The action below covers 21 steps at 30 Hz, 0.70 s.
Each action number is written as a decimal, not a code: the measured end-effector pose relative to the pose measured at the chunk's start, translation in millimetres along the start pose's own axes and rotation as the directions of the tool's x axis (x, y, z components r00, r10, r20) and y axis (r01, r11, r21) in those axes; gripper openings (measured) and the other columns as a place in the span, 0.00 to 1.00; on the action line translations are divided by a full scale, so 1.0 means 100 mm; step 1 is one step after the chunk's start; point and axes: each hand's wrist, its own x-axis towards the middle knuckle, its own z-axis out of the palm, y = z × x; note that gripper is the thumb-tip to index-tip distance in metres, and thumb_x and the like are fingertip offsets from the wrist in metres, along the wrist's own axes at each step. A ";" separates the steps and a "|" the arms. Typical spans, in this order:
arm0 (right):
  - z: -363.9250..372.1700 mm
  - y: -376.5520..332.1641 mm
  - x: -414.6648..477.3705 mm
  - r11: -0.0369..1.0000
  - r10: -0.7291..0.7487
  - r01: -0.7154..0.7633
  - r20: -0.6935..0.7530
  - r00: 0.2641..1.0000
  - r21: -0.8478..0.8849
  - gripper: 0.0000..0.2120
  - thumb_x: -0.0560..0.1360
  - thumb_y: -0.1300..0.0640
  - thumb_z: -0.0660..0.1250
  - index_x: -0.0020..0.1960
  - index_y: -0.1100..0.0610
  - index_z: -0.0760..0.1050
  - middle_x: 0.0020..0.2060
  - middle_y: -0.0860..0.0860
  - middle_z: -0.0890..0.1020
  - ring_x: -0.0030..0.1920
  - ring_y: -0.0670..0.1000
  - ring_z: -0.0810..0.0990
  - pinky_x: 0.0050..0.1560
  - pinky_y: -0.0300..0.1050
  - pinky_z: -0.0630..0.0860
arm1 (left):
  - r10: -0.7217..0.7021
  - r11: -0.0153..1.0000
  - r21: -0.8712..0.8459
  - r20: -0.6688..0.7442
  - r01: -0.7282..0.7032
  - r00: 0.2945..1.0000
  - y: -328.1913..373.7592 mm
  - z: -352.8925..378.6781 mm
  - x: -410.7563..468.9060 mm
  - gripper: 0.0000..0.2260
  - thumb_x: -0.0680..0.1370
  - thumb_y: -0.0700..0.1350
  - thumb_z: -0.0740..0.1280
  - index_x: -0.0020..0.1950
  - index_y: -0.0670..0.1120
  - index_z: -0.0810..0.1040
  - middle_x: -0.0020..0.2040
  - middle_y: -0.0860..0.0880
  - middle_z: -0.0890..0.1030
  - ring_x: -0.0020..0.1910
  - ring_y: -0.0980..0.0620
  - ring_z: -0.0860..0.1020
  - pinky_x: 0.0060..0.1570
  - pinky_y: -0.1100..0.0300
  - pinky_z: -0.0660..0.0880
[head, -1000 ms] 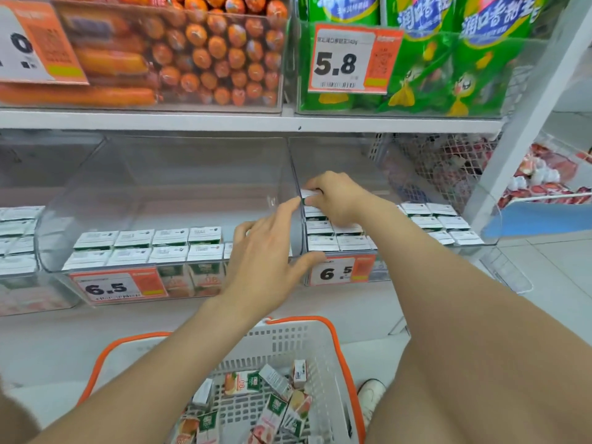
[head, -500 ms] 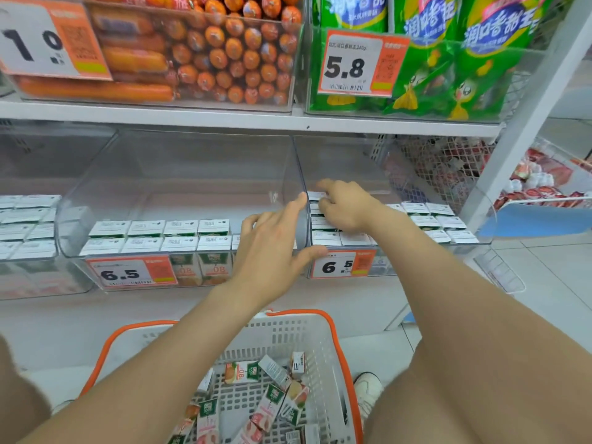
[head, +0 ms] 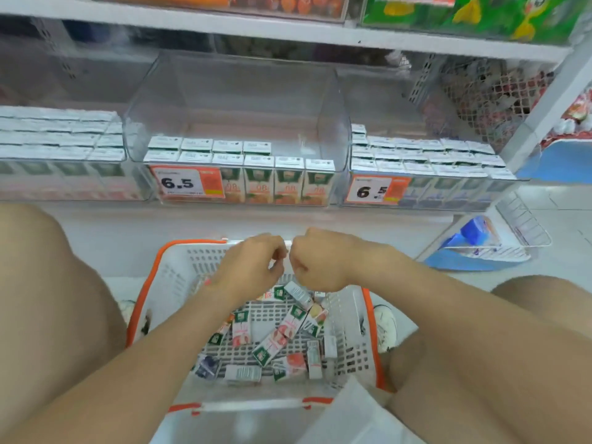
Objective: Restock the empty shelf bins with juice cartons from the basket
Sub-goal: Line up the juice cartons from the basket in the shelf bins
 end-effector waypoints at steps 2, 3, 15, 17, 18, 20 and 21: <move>0.29 -0.02 0.16 0.998 0.007 -0.001 0.093 0.996 -0.066 0.16 0.79 0.64 0.60 0.34 0.53 0.64 0.32 0.53 0.72 0.38 0.58 0.75 0.46 0.59 0.81 | -0.088 0.995 0.065 0.153 0.079 0.984 -0.23 0.19 -0.10 0.06 0.79 0.43 0.67 0.51 0.54 0.79 0.49 0.56 0.79 0.45 0.51 0.78 0.41 0.55 0.76; 0.43 -0.01 0.25 0.996 0.025 -0.015 0.118 0.993 -0.085 0.16 0.80 0.65 0.60 0.35 0.54 0.64 0.32 0.54 0.71 0.37 0.57 0.74 0.45 0.59 0.81 | -0.136 0.988 0.094 0.202 0.119 0.970 -0.34 0.28 -0.16 0.06 0.79 0.44 0.66 0.53 0.54 0.80 0.50 0.55 0.80 0.47 0.51 0.79 0.44 0.54 0.79; 1.65 0.37 0.95 0.976 0.081 -0.015 0.304 0.949 -0.216 0.10 0.79 0.68 0.62 0.58 0.59 0.76 0.40 0.51 0.73 0.36 0.53 0.73 0.29 0.46 0.66 | -0.447 0.892 0.341 0.567 0.297 0.692 -1.32 1.37 -0.76 0.18 0.78 0.38 0.69 0.68 0.46 0.76 0.65 0.44 0.79 0.64 0.41 0.77 0.61 0.45 0.80; 1.76 0.34 1.04 0.978 0.057 0.016 0.341 0.938 -0.207 0.08 0.79 0.68 0.63 0.54 0.59 0.76 0.47 0.54 0.79 0.34 0.50 0.72 0.28 0.44 0.64 | -0.442 0.892 0.364 0.571 0.269 0.691 -1.42 1.53 -0.82 0.24 0.78 0.39 0.71 0.73 0.46 0.72 0.71 0.44 0.74 0.72 0.38 0.72 0.68 0.42 0.75; 1.81 0.33 1.08 0.980 0.044 0.029 0.358 0.933 -0.198 0.08 0.79 0.68 0.63 0.53 0.59 0.75 0.49 0.54 0.80 0.34 0.49 0.71 0.29 0.43 0.65 | -0.424 0.899 0.358 0.575 0.251 0.700 -1.44 1.61 -0.84 0.26 0.77 0.38 0.71 0.75 0.46 0.71 0.73 0.44 0.72 0.73 0.37 0.70 0.70 0.41 0.73; 1.92 0.31 1.15 0.981 0.035 0.041 0.381 0.924 -0.188 0.08 0.79 0.68 0.64 0.54 0.57 0.74 0.50 0.54 0.79 0.38 0.51 0.75 0.34 0.46 0.72 | -0.368 0.926 0.305 0.583 0.225 0.725 -1.44 1.74 -0.87 0.31 0.76 0.34 0.71 0.78 0.46 0.67 0.76 0.44 0.67 0.72 0.37 0.71 0.69 0.42 0.73; 1.96 0.31 1.17 0.980 0.033 0.046 0.392 0.919 -0.192 0.09 0.79 0.67 0.64 0.56 0.56 0.74 0.51 0.54 0.79 0.41 0.53 0.76 0.37 0.48 0.74 | -0.341 0.936 0.288 0.588 0.205 0.733 -1.42 1.78 -0.88 0.35 0.75 0.33 0.71 0.80 0.45 0.65 0.78 0.44 0.65 0.73 0.38 0.71 0.70 0.43 0.73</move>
